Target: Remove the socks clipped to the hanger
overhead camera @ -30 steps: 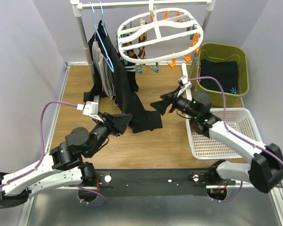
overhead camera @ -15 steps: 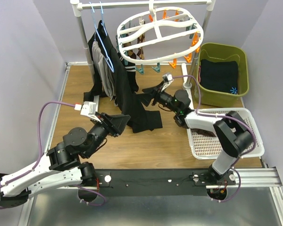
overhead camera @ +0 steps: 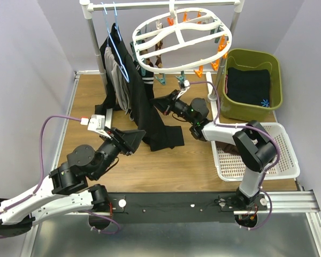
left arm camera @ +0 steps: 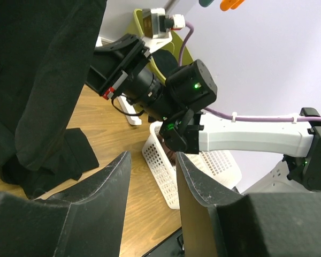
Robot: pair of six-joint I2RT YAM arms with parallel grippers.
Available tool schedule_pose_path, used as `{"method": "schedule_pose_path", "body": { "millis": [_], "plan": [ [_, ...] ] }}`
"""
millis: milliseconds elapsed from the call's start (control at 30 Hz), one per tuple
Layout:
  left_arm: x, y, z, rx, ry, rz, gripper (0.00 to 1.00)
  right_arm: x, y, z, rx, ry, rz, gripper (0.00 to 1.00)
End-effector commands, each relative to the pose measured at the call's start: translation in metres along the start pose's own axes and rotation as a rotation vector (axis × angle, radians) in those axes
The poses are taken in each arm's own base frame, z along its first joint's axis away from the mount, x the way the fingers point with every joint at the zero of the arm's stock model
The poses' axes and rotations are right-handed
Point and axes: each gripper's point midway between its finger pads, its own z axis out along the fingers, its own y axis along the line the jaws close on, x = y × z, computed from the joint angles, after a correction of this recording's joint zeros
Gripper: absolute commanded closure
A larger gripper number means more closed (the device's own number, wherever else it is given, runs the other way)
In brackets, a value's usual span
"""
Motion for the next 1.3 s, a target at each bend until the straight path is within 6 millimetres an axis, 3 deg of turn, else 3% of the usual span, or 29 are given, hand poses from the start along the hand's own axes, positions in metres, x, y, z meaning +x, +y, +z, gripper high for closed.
{"method": "schedule_pose_path", "body": {
  "millis": [0,167,200,267,433,767,800,967,1067,1267],
  "plan": [
    [-0.008,-0.009,0.000,0.014,-0.007,-0.020,0.53,0.001,0.004,-0.013,0.027,-0.025,0.028,0.99],
    [-0.008,-0.015,0.003,0.032,-0.005,-0.022,0.53,-0.006,0.008,-0.028,0.079,-0.019,0.045,0.99],
    [-0.007,-0.017,0.004,0.039,0.001,-0.016,0.53,-0.018,0.016,-0.033,0.077,-0.039,0.042,0.99],
    [-0.007,-0.022,0.006,0.057,0.001,-0.016,0.53,-0.016,0.015,-0.043,0.114,-0.023,0.061,0.99],
    [-0.009,-0.043,0.015,0.125,0.004,0.004,0.52,-0.040,0.041,-0.060,0.103,0.006,0.058,0.99],
    [-0.030,-0.089,0.038,0.219,-0.043,0.063,0.46,-0.053,0.064,-0.111,0.186,0.098,0.045,0.99],
    [-0.022,-0.087,0.047,0.192,-0.023,0.089,0.46,-0.055,0.065,-0.114,0.191,0.104,0.030,0.99],
    [-0.032,-0.087,0.062,0.103,-0.046,0.068,0.46,-0.053,0.062,-0.133,0.257,0.153,0.017,0.99],
    [-0.040,-0.089,0.066,0.094,-0.088,0.044,0.46,-0.055,0.073,-0.140,0.241,0.181,0.028,0.99],
    [-0.061,-0.068,0.068,-0.052,-0.192,-0.084,0.41,-0.067,0.096,-0.151,0.195,0.214,0.029,0.99]
  ]
}}
